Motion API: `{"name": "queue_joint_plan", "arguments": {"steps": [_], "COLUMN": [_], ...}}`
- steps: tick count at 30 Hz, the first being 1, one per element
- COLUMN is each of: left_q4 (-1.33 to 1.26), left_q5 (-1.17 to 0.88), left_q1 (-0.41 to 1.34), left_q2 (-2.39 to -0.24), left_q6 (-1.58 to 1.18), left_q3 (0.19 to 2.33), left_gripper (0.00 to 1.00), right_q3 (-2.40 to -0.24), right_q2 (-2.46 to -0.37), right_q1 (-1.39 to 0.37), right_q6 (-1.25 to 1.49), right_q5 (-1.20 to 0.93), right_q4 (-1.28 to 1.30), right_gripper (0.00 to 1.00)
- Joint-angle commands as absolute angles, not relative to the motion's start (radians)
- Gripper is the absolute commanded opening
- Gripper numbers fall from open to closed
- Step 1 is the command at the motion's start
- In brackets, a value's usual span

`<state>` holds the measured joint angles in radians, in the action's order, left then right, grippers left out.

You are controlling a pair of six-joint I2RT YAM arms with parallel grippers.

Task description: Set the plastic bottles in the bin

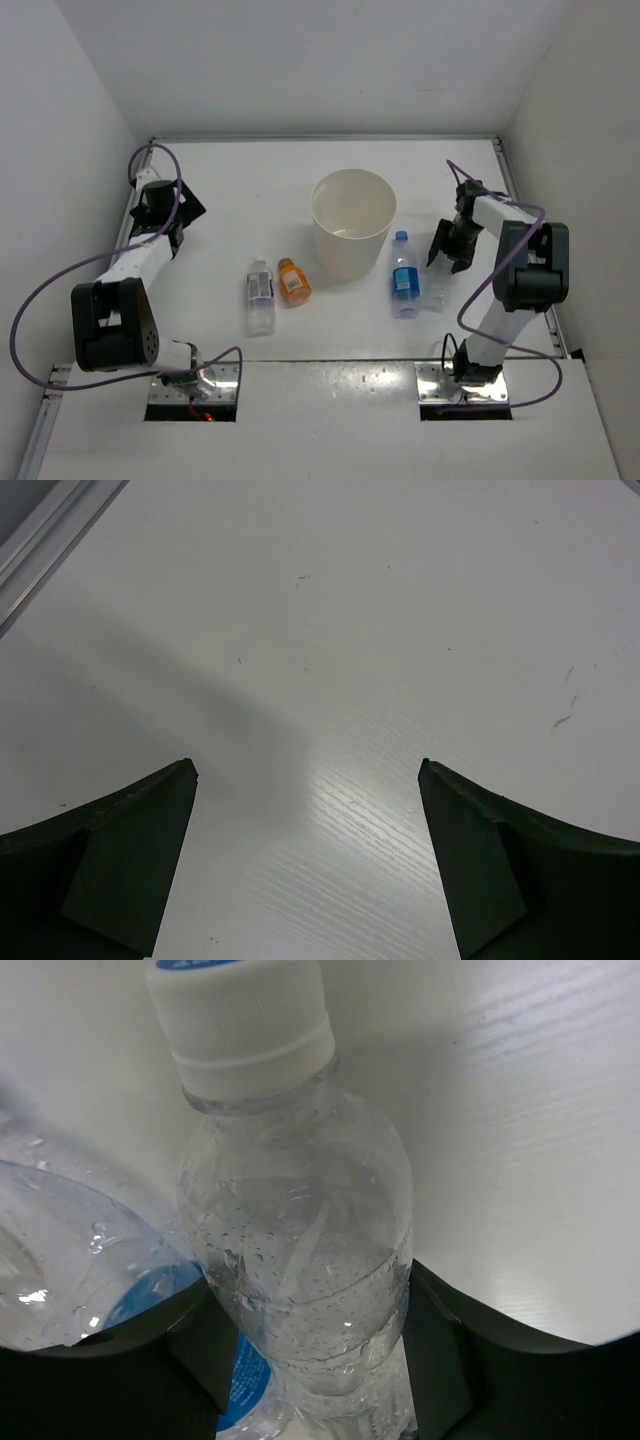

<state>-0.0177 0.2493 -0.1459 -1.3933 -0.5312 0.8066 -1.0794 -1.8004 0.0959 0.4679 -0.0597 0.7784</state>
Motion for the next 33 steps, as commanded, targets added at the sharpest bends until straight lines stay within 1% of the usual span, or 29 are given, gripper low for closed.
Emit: {"name": "queue_joint_plan", "arguments": {"steps": [1,2,5,7,8,9,10,11,14,15,16,18,19,20,21,27,29,33], "left_q4": [-0.058,-0.058,-0.058,-0.058,-0.058,-0.058,-0.058,-0.07,-0.06,-0.06,-0.06,-0.06,-0.07,-0.09,-0.091,-0.1,-0.1,-0.1], "left_q5": [0.239,0.239,0.25,0.259,0.259,0.259,0.227,0.218,0.218,0.227,0.227,0.227,0.2,0.178,0.157,0.144,0.144,0.215], "left_q1": [-0.155,-0.155,-0.164,-0.175,-0.175,-0.175,-0.175,-0.175,-0.175,-0.175,-0.175,-0.175,-0.175,-0.175,-0.175,-0.175,-0.175,-0.175], "left_q2": [-1.394,-1.394,-1.394,-1.394,-1.394,-1.394,-1.394,-1.394,-1.394,-1.394,-1.394,-1.394,-1.394,-1.394,-1.394,-1.405,-1.405,-1.405], "left_q6": [-0.515,-0.515,-0.515,-0.515,-0.515,-0.493,-0.477,-0.466,-0.466,-0.466,-0.457,-0.457,-0.446,-0.436,-0.424,-0.414,-0.414,-0.445], "left_q3": [0.799,0.799,0.79,0.79,0.79,0.79,0.79,0.79,0.79,0.79,0.79,0.79,0.79,0.79,0.79,0.79,0.79,0.781], "left_gripper": [1.0,1.0,1.0,1.0,1.0,1.0,1.0,1.0,1.0,1.0,1.0,1.0,1.0,1.0,1.0,1.0,1.0,1.0], "right_q3": [-1.094,-1.082,-1.081,-1.15,-1.184,-1.225,-1.317,-1.363,-1.555,-1.637,-1.666,-1.671,-1.646,-1.605,-1.605,-1.776,-1.801,-1.697], "right_q2": [-1.813,-1.822,-1.781,-1.685,-1.646,-1.61,-1.574,-1.512,-1.464,-1.463,-1.463,-1.453,-1.413,-1.392,-1.381,-1.494,-1.52,-1.529], "right_q1": [0.107,0.107,0.118,0.118,0.118,0.118,0.118,0.118,0.109,0.1,0.1,0.078,0.066,0.033,0.011,-0.173,-0.218,-0.339], "right_q6": [0.43,0.43,0.43,0.462,0.471,0.471,0.471,0.471,0.471,0.471,0.48,0.495,0.521,0.531,0.531,0.482,0.482,0.42], "right_q5": [-0.032,-0.043,-0.07,-0.083,-0.083,-0.083,-0.083,-0.083,-0.067,-0.107,-0.147,-0.272,-0.303,-0.333,-0.333,-0.36,-0.328,-0.308], "right_q4": [0.779,0.769,0.779,0.819,0.828,0.837,0.838,0.827,0.805,0.796,0.796,0.746,0.647,0.593,0.54,0.554,0.563,0.519], "right_gripper": [0.47,0.39,0.28,0.26,0.18,0.17,0.17,0.17,0.17,0.17,0.15,0.12,0.13,0.22,0.24,0.24,0.24,0.23]}}
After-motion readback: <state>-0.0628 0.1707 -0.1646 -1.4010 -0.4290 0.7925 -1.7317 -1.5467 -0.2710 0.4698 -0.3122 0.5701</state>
